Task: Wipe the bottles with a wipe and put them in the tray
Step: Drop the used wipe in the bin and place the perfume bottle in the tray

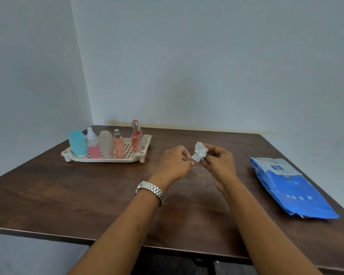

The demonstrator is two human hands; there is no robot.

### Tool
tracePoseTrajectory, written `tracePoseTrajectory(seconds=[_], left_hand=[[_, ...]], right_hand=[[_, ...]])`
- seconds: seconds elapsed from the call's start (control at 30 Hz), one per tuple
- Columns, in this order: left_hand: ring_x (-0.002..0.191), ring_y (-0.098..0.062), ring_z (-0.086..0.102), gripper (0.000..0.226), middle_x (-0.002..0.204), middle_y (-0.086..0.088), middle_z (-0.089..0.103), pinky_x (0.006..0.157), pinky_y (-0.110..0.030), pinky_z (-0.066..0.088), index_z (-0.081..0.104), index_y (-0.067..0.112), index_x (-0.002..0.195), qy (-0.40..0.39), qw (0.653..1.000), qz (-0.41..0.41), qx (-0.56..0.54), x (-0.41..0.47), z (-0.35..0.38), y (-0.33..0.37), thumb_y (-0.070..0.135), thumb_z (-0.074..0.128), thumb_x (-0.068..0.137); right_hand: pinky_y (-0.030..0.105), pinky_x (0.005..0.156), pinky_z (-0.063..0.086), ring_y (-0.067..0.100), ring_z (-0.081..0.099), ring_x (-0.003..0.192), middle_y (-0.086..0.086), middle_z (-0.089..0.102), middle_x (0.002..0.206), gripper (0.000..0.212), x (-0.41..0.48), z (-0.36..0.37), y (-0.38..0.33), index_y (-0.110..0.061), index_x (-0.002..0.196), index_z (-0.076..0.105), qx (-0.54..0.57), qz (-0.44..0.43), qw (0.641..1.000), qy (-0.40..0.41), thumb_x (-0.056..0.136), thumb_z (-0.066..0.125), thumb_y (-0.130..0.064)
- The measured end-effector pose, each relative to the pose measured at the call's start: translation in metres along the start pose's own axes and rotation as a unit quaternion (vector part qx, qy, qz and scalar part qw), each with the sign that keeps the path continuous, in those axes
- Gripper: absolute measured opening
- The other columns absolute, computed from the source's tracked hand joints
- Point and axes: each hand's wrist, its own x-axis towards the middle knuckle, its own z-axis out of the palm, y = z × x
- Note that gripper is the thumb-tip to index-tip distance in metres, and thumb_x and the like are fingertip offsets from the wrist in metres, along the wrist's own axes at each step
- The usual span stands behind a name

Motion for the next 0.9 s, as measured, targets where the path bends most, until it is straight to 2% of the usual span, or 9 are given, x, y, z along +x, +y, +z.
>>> tracePoseTrajectory(seconds=[0.07,0.2,0.27,0.37,0.5,0.6,0.7,0.8,0.9], left_hand=[[0.073,-0.009,0.061,0.01,0.076,0.008,0.063,0.062,-0.02,0.047,0.061,0.02,0.086,-0.011,0.999,0.01,-0.035,-0.007,0.019,0.023,0.02,0.071,0.082],[0.079,-0.02,0.068,0.017,0.075,0.004,0.064,0.073,-0.035,0.057,0.057,0.024,0.075,-0.056,0.99,0.013,-0.13,-0.03,0.071,0.08,0.021,0.073,0.081],[0.071,-0.022,0.067,0.018,0.071,0.003,0.061,0.072,-0.037,0.057,0.057,0.023,0.074,-0.098,0.978,0.023,-0.186,-0.049,0.104,0.114,0.015,0.071,0.082],[0.058,-0.013,0.06,0.017,0.068,0.002,0.059,0.055,-0.026,0.054,0.055,0.018,0.077,-0.181,0.941,0.033,-0.285,-0.084,0.152,0.169,0.009,0.067,0.086],[0.061,-0.009,0.061,0.008,0.079,0.001,0.06,0.057,-0.02,0.055,0.059,0.013,0.09,-0.319,0.882,0.032,-0.346,-0.137,0.205,0.222,0.008,0.065,0.088],[0.063,-0.01,0.061,0.009,0.079,-0.002,0.062,0.062,-0.022,0.057,0.059,0.012,0.089,-0.414,0.845,0.017,-0.338,-0.166,0.249,0.234,0.005,0.065,0.088],[0.061,-0.01,0.061,0.015,0.076,-0.003,0.062,0.059,-0.022,0.056,0.057,0.014,0.082,-0.465,0.823,-0.041,-0.323,-0.184,0.295,0.224,0.002,0.063,0.089],[0.05,-0.006,0.058,0.018,0.07,-0.003,0.059,0.051,-0.02,0.053,0.057,0.014,0.078,-0.475,0.828,-0.095,-0.284,-0.191,0.332,0.205,0.001,0.061,0.089],[0.044,0.0,0.055,0.02,0.068,-0.001,0.059,0.044,-0.015,0.047,0.058,0.014,0.074,-0.457,0.85,-0.116,-0.235,-0.184,0.36,0.183,-0.001,0.061,0.087]], right_hand=[[0.024,0.07,0.057,0.017,0.069,0.084,0.008,0.07,0.09,0.028,-0.011,-0.025,-0.011,-0.014,0.09,0.064,-0.001,-0.012,1.0,0.029,0.087,0.052,0.011],[0.023,0.069,0.056,0.017,0.07,0.084,0.01,0.07,0.092,0.018,-0.041,-0.097,-0.036,-0.01,0.098,0.065,-0.021,-0.058,0.992,0.107,0.088,0.056,0.003],[0.022,0.067,0.056,0.013,0.069,0.076,0.008,0.069,0.088,0.02,-0.064,-0.142,-0.054,-0.007,0.098,0.066,-0.057,-0.094,0.979,0.173,0.088,0.055,0.006],[0.022,0.067,0.056,0.017,0.068,0.075,0.009,0.069,0.083,0.02,-0.106,-0.208,-0.083,-0.003,0.099,0.066,-0.082,-0.126,0.956,0.253,0.087,0.054,0.008],[0.022,0.068,0.056,0.015,0.067,0.074,0.006,0.07,0.081,0.021,-0.158,-0.284,-0.099,-0.01,0.088,0.066,-0.09,-0.133,0.921,0.354,0.086,0.056,0.008],[0.023,0.06,0.051,0.014,0.062,0.069,0.006,0.068,0.081,0.017,-0.181,-0.331,-0.078,-0.011,0.088,0.067,-0.097,-0.102,0.899,0.415,0.085,0.06,0.004],[0.024,0.057,0.055,0.018,0.063,0.066,0.008,0.068,0.078,0.014,-0.192,-0.368,-0.036,-0.007,0.089,0.067,-0.073,-0.041,0.889,0.451,0.085,0.06,0.004],[0.02,0.049,0.053,0.013,0.062,0.058,0.009,0.066,0.075,0.014,-0.194,-0.397,0.012,-0.007,0.087,0.066,-0.056,0.034,0.88,0.471,0.085,0.06,0.005],[0.018,0.041,0.047,0.008,0.059,0.045,0.011,0.065,0.072,0.014,-0.19,-0.423,0.062,-0.008,0.086,0.065,-0.042,0.124,0.869,0.477,0.084,0.061,0.005]])
